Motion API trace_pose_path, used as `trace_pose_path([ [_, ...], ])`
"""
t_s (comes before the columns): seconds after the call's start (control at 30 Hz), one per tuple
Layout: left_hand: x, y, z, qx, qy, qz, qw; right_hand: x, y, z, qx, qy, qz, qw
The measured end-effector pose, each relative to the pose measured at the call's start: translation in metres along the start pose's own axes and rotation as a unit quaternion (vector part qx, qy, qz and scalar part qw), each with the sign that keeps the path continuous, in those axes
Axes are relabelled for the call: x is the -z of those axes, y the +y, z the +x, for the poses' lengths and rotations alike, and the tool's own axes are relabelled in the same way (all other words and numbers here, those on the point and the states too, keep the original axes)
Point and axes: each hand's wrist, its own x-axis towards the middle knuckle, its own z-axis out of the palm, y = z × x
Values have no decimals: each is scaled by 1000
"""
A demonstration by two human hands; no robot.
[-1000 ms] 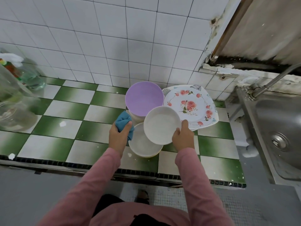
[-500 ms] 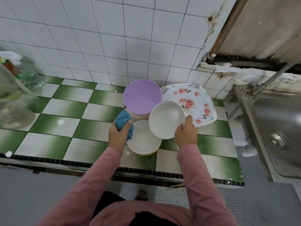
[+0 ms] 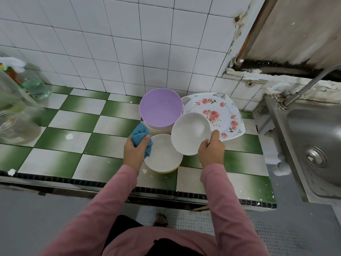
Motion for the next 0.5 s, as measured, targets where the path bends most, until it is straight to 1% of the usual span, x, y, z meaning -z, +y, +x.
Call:
trace_pose_path([
  [0.5, 0, 1, -7, -6, 0, 4, 1000, -5, -2, -14, 21, -4, 9, 1000],
])
